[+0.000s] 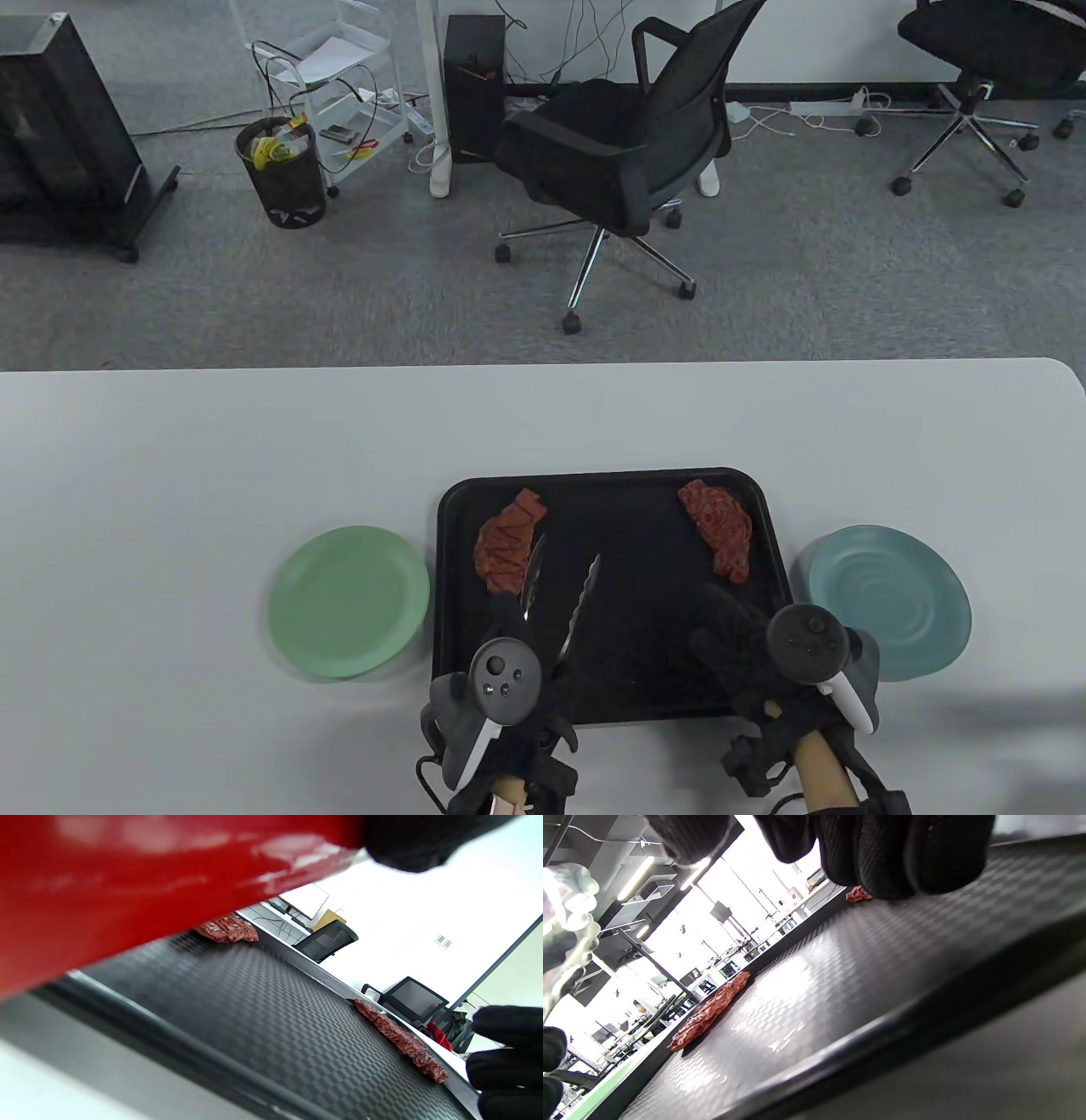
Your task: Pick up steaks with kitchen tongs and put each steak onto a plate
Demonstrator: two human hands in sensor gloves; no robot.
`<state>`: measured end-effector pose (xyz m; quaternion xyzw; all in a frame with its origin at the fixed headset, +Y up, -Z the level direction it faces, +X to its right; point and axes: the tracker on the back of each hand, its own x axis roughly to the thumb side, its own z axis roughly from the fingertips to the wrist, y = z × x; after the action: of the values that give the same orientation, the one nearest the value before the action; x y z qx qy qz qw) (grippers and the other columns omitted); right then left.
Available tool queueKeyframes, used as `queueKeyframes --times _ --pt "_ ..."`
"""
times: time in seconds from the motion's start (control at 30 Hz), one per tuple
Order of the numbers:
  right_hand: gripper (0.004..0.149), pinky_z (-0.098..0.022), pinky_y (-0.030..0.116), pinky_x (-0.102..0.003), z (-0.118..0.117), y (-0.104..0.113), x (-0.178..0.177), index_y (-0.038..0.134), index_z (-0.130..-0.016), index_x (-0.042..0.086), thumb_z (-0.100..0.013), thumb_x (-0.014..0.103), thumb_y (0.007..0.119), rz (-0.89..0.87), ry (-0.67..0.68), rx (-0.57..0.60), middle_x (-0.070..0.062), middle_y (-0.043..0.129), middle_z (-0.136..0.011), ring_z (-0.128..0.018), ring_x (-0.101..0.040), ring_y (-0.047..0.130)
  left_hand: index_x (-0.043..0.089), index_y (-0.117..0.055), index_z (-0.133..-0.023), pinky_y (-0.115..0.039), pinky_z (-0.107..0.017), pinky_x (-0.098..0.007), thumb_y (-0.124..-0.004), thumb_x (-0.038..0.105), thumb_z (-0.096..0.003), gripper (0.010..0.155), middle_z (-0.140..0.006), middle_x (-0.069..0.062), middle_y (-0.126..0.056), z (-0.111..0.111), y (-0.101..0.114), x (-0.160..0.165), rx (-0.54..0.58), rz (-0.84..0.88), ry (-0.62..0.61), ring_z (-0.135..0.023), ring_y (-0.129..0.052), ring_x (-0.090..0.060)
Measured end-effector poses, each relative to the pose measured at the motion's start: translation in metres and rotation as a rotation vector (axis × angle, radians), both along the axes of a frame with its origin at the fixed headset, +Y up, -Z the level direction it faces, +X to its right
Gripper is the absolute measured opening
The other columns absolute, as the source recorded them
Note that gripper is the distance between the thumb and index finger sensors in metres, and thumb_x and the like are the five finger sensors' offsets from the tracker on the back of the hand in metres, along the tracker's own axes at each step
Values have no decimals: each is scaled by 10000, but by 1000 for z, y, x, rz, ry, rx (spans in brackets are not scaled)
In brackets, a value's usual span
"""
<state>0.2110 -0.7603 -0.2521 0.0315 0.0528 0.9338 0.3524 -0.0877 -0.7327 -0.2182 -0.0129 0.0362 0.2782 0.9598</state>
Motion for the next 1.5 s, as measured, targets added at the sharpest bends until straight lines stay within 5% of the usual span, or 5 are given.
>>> queueKeyframes --times 0.3,0.5,0.8,1.2,1.5 --pt "668 -558 690 -572 2 9 8 557 -1024 114 -451 418 712 33 -75 30 -266 651 -1010 -803 -492 730 89 -216 -1044 -798 -488 -519 -790 511 -385 971 -969 -231 -579 1 2 -5 3 42 14 -688 -844 -438" --pt "715 -547 701 -567 5 46 76 549 -1037 122 -434 470 714 379 -444 74 -267 659 -1014 -791 -489 744 87 -216 -1045 -796 -488 -521 -790 510 -388 970 -970 -234 -575 -1 0 -9 -20 85 14 -688 -843 -440" --pt "837 -576 660 -576 31 31 182 394 -1077 100 -424 526 699 422 -879 -274 -309 508 -1065 -841 -517 643 85 -216 -1045 -794 -488 -523 -792 509 -390 970 -971 -237 -573 -4 -5 -8 -55 135 5 -689 -841 -442" --pt "864 -502 727 -508 15 1 184 316 -1071 71 -431 499 708 289 -793 -452 -297 551 -1041 -788 -496 688 84 -213 -1045 -793 -489 -523 -792 511 -390 973 -972 -238 -570 -5 -9 -10 -79 146 13 -691 -838 -444" --pt "793 -435 769 -449 5 -8 174 384 -1054 97 -424 372 781 467 -796 -422 -248 625 -980 -615 -369 800 84 -214 -1045 -791 -488 -525 -794 510 -390 974 -972 -240 -568 -7 -12 -12 -95 157 24 -691 -837 -445"
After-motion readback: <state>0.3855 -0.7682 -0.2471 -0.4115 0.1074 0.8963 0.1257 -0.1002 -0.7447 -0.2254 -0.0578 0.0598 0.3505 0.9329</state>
